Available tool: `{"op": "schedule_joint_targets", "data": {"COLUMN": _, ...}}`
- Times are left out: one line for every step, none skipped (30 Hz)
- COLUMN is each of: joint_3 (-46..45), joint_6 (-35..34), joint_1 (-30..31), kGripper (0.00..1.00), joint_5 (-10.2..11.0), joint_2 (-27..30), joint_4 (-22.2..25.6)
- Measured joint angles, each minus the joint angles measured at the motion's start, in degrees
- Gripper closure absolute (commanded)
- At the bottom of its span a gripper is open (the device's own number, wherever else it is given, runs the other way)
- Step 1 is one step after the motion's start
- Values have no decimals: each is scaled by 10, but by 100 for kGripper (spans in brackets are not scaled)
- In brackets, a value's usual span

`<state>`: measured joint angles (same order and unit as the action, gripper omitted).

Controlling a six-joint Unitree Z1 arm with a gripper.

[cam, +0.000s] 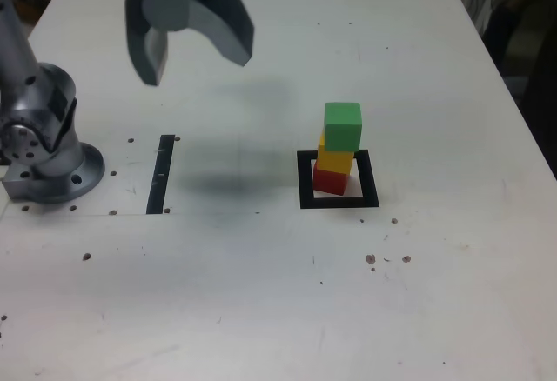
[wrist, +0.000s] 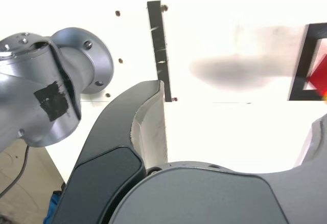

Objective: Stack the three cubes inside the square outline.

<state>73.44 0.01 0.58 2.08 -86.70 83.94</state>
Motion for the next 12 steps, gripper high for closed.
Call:
{"op": "schedule_joint_targets", "data": {"joint_3": -24, "joint_6": -3, "joint_1": 0, "kGripper": 1, "joint_5": -3, "joint_2": 7, "joint_4": -22}}
{"op": "schedule_joint_targets", "data": {"joint_3": -43, "joint_6": -4, "joint_1": 0, "kGripper": 1, "joint_5": -5, "joint_2": 11, "joint_4": -36}}
{"op": "schedule_joint_targets", "data": {"joint_3": -63, "joint_6": -6, "joint_1": 0, "kGripper": 1, "joint_5": -6, "joint_2": 14, "joint_4": -49}}
{"op": "schedule_joint_targets", "data": {"joint_3": -81, "joint_6": -8, "joint_1": 0, "kGripper": 1, "joint_5": -7, "joint_2": 17, "joint_4": -65}}
{"op": "schedule_joint_targets", "data": {"joint_3": -101, "joint_6": -9, "joint_1": 0, "kGripper": 1, "joint_5": -8, "joint_2": 22, "joint_4": -75}}
{"op": "schedule_joint_targets", "data": {"joint_3": -122, "joint_6": -9, "joint_1": 0, "kGripper": 1, "joint_5": -9, "joint_2": 25, "joint_4": -79}}
{"op": "schedule_joint_targets", "data": {"joint_3": -141, "joint_6": -10, "joint_1": 0, "kGripper": 1, "joint_5": -11, "joint_2": 28, "joint_4": -90}}
{"op": "schedule_joint_targets", "data": {"joint_3": -161, "joint_6": -10, "joint_1": 0, "kGripper": 1, "joint_5": -13, "joint_2": 32, "joint_4": -106}}
{"op": "schedule_joint_targets", "data": {"joint_3": -180, "joint_6": -10, "joint_1": 0, "kGripper": 1, "joint_5": -15, "joint_2": 33, "joint_4": -123}}
{"op": "schedule_joint_targets", "data": {"joint_3": -202, "joint_6": -11, "joint_1": 0, "kGripper": 1, "joint_5": -16, "joint_2": 34, "joint_4": -138}}
{"op": "schedule_joint_targets", "data": {"joint_3": -221, "joint_6": -11, "joint_1": 0, "kGripper": 1, "joint_5": -16, "joint_2": 34, "joint_4": -144}}
{"op": "schedule_joint_targets", "data": {"joint_3": -241, "joint_6": -11, "joint_1": 0, "kGripper": 1, "joint_5": -16, "joint_2": 33, "joint_4": -149}}
